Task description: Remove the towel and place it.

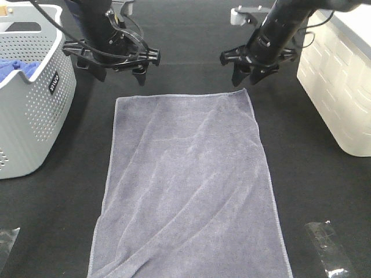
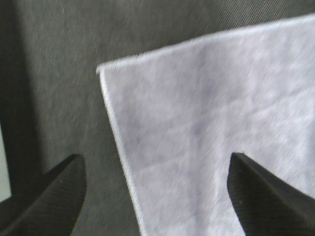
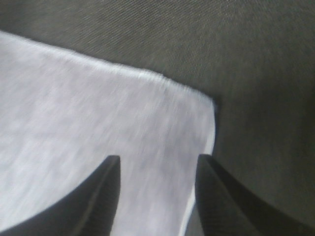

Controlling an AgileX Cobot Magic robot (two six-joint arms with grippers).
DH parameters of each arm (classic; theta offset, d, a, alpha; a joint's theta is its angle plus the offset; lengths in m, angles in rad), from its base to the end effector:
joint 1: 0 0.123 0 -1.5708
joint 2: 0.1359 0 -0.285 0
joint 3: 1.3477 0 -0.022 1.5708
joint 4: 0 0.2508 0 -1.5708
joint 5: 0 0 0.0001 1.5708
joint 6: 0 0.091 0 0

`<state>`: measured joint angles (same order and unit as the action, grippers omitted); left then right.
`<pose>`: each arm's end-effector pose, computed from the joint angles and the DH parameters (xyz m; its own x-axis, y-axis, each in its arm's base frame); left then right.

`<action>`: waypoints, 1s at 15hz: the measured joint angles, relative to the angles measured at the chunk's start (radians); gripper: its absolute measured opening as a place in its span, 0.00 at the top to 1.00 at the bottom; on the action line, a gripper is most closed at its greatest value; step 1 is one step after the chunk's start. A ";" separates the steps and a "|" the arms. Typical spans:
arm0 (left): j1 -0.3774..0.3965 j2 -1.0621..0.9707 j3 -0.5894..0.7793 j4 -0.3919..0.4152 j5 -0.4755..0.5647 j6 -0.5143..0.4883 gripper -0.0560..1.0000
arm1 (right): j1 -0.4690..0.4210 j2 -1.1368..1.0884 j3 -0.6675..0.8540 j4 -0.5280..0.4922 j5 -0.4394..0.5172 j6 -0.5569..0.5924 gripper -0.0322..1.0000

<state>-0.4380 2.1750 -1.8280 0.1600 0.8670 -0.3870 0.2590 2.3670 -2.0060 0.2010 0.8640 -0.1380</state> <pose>0.4389 -0.1933 0.2089 -0.8871 0.1094 -0.4485 0.1307 0.9913 -0.0165 0.4940 0.1452 0.1650 -0.8713 -0.2374 -0.4296 -0.3217 0.9373 0.1344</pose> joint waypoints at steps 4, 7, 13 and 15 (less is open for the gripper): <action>0.000 0.000 0.000 0.003 0.028 0.014 0.24 | 0.000 0.073 -0.007 -0.032 -0.107 0.000 0.52; 0.000 0.000 0.000 0.003 0.029 0.014 0.24 | 0.000 0.110 -0.007 -0.042 -0.178 0.000 0.52; 0.000 0.000 0.000 0.003 0.030 0.017 0.24 | 0.000 0.145 -0.007 -0.081 -0.213 0.000 0.66; 0.000 0.000 0.000 0.003 0.030 0.017 0.24 | 0.000 0.145 -0.007 -0.081 -0.208 0.000 0.77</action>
<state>-0.4380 2.1750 -1.8280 0.1630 0.8970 -0.3700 0.2590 2.5120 -2.0130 0.1200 0.6560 -0.1380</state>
